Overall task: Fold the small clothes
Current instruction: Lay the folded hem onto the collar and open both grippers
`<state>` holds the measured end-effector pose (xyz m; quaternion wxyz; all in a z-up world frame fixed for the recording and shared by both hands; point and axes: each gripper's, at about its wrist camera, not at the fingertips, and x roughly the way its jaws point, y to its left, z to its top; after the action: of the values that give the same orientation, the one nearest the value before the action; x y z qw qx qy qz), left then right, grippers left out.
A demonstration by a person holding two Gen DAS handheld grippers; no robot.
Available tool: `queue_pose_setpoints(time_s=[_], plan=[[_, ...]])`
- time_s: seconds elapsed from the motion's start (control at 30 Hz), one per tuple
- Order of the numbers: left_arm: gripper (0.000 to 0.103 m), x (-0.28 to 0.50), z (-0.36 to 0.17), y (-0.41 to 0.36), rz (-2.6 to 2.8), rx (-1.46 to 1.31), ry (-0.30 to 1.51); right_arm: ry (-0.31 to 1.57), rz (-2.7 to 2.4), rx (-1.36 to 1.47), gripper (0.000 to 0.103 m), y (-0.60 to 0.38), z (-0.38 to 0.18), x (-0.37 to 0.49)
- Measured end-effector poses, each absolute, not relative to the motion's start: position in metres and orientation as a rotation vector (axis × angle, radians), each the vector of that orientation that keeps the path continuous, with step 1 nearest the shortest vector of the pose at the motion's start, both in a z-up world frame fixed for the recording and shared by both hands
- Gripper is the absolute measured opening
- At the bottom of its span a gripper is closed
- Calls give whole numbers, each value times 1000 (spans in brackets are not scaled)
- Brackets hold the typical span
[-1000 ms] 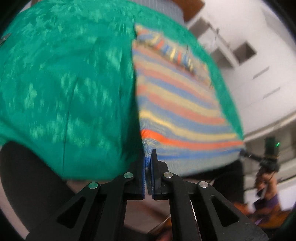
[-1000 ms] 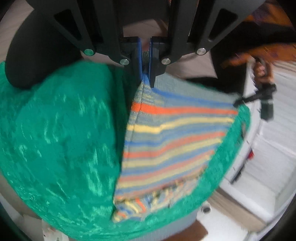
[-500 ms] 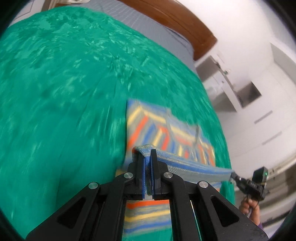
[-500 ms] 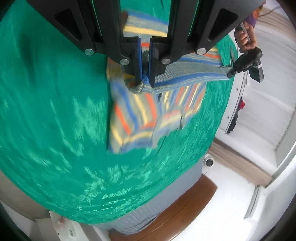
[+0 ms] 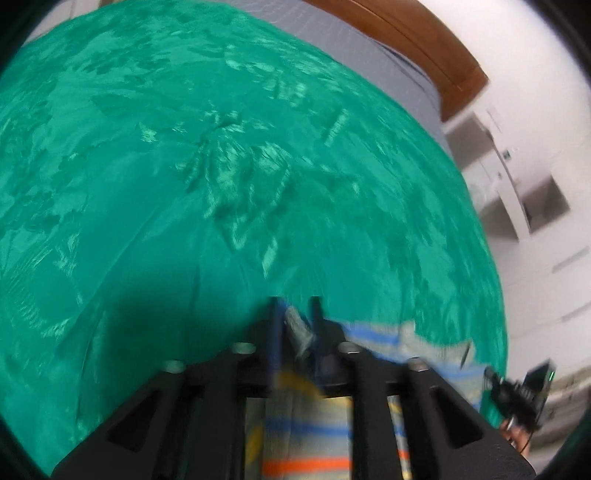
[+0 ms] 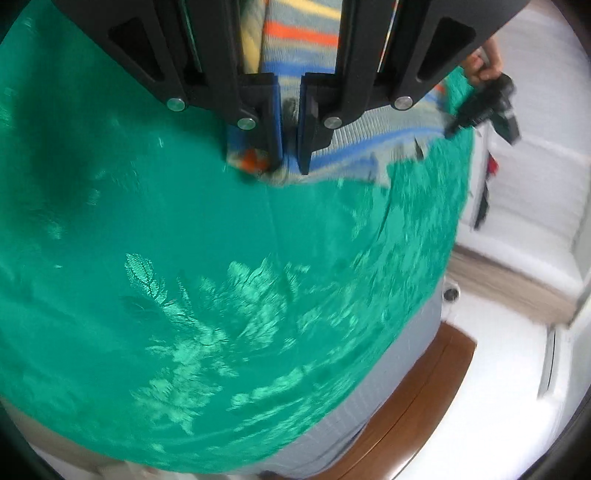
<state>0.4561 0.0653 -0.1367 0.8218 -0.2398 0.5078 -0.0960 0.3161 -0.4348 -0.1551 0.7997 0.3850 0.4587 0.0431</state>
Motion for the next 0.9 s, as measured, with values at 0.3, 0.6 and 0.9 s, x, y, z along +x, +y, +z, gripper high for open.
queue_pose_setpoints(time_s=[0.3, 0.6, 0.9], plan=[[88, 428, -98, 102, -199, -530, 956, 908, 101, 761, 37, -443, -116, 302], [89, 372, -119, 25, -492, -184, 1180, 1279, 339, 666, 39, -328, -161, 349], [92, 392, -124, 8, -490, -161, 1175, 940, 340, 617, 40, -316, -100, 340]])
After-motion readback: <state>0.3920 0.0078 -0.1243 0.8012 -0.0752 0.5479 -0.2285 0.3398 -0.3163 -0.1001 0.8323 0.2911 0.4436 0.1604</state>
